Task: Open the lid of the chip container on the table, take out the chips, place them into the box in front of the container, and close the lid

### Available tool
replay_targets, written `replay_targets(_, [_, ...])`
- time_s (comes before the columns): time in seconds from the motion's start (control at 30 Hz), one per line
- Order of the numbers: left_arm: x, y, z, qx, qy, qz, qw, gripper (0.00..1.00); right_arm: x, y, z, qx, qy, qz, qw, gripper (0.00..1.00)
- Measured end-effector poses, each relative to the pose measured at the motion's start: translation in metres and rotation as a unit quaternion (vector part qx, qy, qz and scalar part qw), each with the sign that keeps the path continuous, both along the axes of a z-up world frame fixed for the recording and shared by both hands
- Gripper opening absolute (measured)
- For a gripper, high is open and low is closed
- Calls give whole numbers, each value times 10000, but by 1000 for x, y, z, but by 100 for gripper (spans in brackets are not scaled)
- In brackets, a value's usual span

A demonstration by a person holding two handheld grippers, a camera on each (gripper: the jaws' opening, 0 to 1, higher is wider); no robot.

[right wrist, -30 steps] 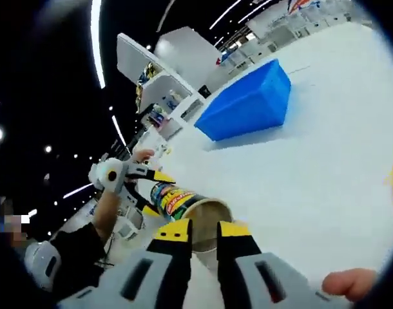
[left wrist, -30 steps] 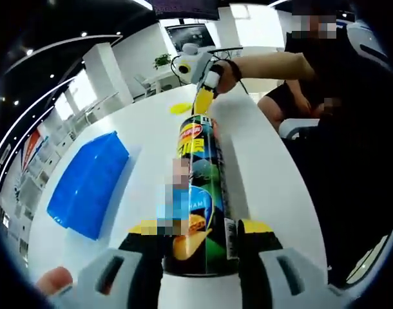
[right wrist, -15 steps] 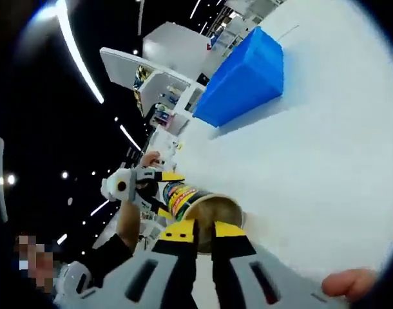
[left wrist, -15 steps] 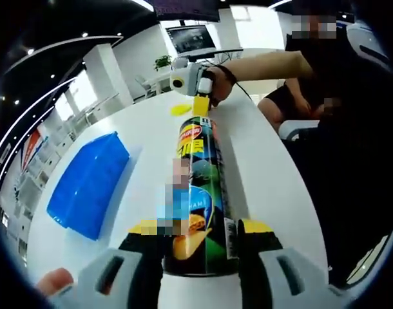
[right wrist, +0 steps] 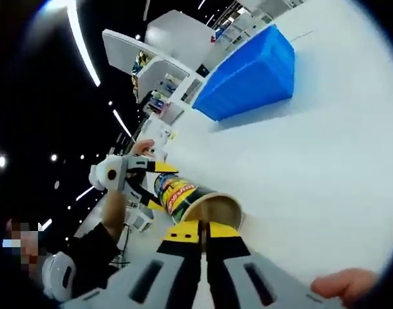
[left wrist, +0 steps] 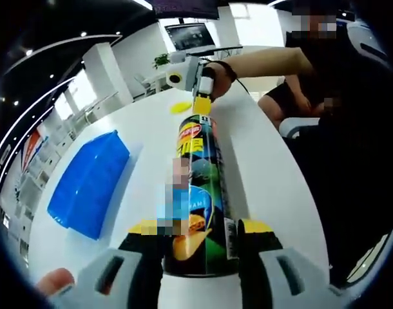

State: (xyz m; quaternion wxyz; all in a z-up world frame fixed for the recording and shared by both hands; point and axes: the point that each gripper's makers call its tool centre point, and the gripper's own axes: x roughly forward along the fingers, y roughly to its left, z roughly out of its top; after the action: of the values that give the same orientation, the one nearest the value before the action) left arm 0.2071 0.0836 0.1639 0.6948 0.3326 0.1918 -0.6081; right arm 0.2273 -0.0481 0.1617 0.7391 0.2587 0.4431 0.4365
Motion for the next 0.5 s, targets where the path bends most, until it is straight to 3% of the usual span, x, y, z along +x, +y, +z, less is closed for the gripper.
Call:
replay_targets(0.17, [1, 1, 0, 14, 3, 1, 10000, 46, 4, -8, 1, -619, -352, 87, 9974, 0])
replay_targets(0.27, [2, 1, 0, 4, 27, 6, 10000, 46, -12, -4, 1, -811, -370, 41, 9960, 0])
replay_targets(0.43, [4, -1, 0, -28, -13, -33, 10000, 45, -18, -4, 0, -1138, -493, 6, 9923, 0])
replay_targets(0.5, [5, -2, 0, -3, -3, -24, 10000, 45, -20, -5, 0, -1414, -688, 18, 9876, 0])
